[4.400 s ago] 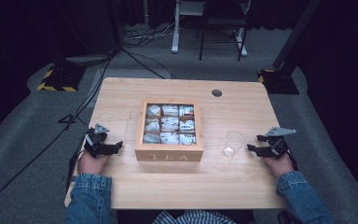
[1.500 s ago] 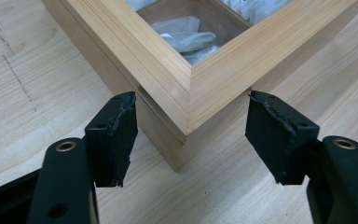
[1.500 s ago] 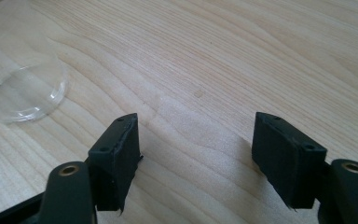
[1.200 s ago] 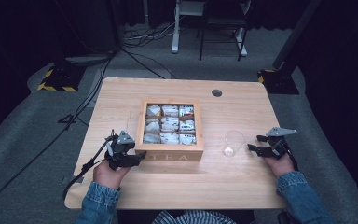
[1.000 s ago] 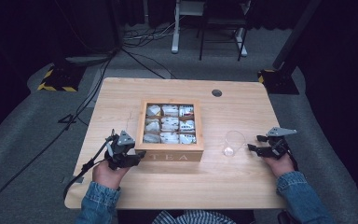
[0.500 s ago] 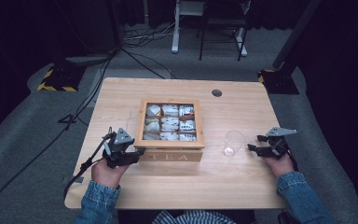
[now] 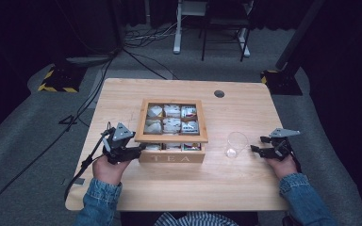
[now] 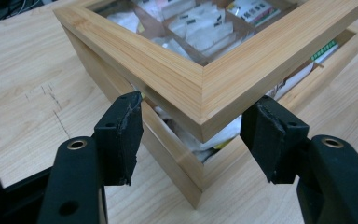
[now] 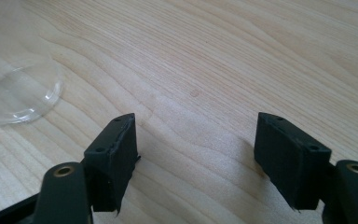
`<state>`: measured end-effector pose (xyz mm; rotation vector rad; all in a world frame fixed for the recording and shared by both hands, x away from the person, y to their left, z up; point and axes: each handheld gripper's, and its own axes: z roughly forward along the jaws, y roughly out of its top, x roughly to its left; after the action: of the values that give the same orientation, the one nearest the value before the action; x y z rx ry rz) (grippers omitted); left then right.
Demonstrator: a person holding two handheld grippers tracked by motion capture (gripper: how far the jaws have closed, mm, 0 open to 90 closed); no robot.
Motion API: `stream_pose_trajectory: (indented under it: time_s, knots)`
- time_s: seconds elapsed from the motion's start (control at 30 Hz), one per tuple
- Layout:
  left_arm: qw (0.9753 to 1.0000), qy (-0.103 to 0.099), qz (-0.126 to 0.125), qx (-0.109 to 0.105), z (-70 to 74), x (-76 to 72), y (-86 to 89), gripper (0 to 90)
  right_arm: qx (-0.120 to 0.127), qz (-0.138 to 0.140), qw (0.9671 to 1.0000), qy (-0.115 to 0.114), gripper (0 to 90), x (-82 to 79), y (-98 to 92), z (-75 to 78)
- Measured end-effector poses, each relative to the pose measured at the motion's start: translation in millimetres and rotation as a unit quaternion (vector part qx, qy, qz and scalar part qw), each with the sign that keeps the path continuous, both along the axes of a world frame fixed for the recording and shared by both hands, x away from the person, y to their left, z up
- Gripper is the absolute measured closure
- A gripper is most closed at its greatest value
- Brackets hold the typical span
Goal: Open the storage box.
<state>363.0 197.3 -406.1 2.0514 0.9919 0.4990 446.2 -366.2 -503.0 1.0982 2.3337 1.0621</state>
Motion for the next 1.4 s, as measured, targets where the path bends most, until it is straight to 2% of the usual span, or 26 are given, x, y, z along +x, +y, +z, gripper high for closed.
stream_pose_trajectory:
  time_s: [0.1, 0.23, 0.4, 0.53, 0.63, 0.77, 1.03, 1.17, 1.3, 1.4]
  knots:
    - [0.9999, -0.011, 0.004, 0.004, 7.5, 1.4, -1.3, 39.6, -0.002, 0.0, 1.0, 0.0, 30.1, 0.0, -0.1, 0.0]
    - [0.9999, -0.013, 0.003, -0.008, 15.4, 5.1, 0.0, 39.6, -0.002, -0.001, 1.0, 0.0, 29.9, -0.1, 0.0, 0.0]
    - [0.9998, -0.019, 0.003, -0.004, 21.6, 7.2, -0.4, 39.6, -0.002, -0.002, 1.0, 0.0, 29.7, -0.1, 0.0, 0.0]
    - [0.9997, -0.022, 0.004, -0.012, 26.7, 9.7, 0.3, 39.6, -0.002, -0.002, 1.0, 0.0, 29.7, 0.0, 0.0, 0.0]
    - [0.9995, -0.022, 0.007, -0.023, 31.7, 13.2, 0.8, 39.6, -0.002, -0.002, 1.0, 0.0, 29.6, 0.0, 0.0, 0.0]
    - [0.9993, -0.028, 0.015, -0.018, 38.7, 17.7, -1.7, 39.7, -0.002, -0.002, 1.0, 0.0, 29.7, 0.0, 0.0, 0.0]
    - [0.9985, -0.034, 0.024, -0.036, 51.1, 30.4, -2.3, 40.3, -0.002, -0.002, 1.0, 0.0, 29.6, 0.0, 0.0, 0.0]
    - [0.9987, -0.029, 0.021, -0.035, 53.1, 37.8, -2.6, 40.3, -0.002, -0.002, 1.0, 0.0, 29.6, 0.0, 0.0, 0.0]
    - [0.9981, -0.033, 0.025, -0.046, 55.6, 41.7, -1.9, 40.4, -0.002, -0.002, 1.0, 0.0, 29.7, 0.1, -0.1, 0.0]
    - [0.9978, -0.04, 0.027, -0.047, 60.1, 44.4, -1.7, 41.0, -0.001, -0.003, 1.0, 0.0, 29.7, 0.1, 0.1, -0.1]
